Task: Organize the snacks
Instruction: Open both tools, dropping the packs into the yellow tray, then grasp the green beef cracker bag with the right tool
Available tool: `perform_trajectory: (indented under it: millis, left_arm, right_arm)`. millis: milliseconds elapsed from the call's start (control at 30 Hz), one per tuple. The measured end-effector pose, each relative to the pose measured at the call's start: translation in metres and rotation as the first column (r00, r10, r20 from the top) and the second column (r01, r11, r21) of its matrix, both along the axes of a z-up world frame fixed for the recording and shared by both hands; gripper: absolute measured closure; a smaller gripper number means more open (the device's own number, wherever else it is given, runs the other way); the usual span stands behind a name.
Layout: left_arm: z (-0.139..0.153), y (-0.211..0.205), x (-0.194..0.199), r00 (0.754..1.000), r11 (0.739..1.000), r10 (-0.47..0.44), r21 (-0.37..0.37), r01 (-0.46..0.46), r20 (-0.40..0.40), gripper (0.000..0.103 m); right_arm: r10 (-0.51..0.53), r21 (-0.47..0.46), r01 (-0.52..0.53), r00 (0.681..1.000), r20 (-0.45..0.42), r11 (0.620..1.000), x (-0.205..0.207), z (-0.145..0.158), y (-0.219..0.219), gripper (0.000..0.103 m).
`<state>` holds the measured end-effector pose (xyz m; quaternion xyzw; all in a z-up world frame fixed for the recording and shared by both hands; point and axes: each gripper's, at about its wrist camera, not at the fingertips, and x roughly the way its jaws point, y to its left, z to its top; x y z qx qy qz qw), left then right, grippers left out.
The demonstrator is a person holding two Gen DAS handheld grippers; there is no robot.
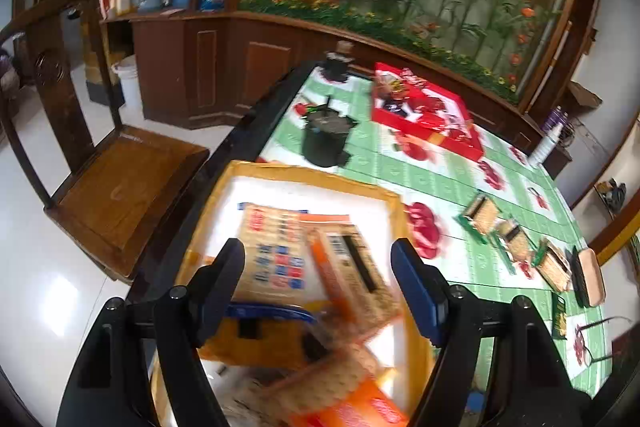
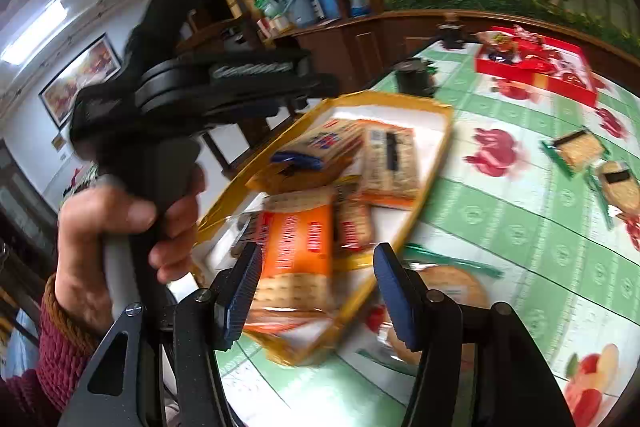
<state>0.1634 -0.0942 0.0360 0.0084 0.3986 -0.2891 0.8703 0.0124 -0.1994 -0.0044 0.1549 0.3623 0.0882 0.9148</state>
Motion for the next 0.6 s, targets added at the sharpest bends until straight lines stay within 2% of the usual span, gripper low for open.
perform_trajectory:
  millis: [200, 367, 467, 600]
  left_arm:
    - [0.012, -0.028, -0.039, 0.996, 0.997, -0.073, -0.01, 0.073, 0.046, 0.028]
    - [0.01, -0.058, -0.076, 0.988, 0.989, -0.148, -0.02, 0.149, 0.055, 0.028]
    - [0.003, -0.08, -0.102, 0.977, 0.979, -0.205, -0.001, 0.206, 0.064, 0.028]
    - [-0.014, -0.103, -0.133, 0.958, 0.96, -0.281, 0.029, 0.28, 0.056, 0.028]
  right_arm:
    - [-0.12, 0.032, 0.12, 0.993, 0.003, 0.992, -0.02, 0.001, -0.05, 0.04]
    - [-0.253, 0.054, 0.254, 0.967, -0.026, 0.966, -0.042, -0.009, -0.105, 0.04]
    - [-0.347, 0.052, 0.35, 0.937, -0.048, 0.935, -0.06, -0.018, -0.142, 0.04]
    - [-0.493, 0.006, 0.495, 0.866, -0.078, 0.869, -0.09, -0.028, -0.19, 0.04]
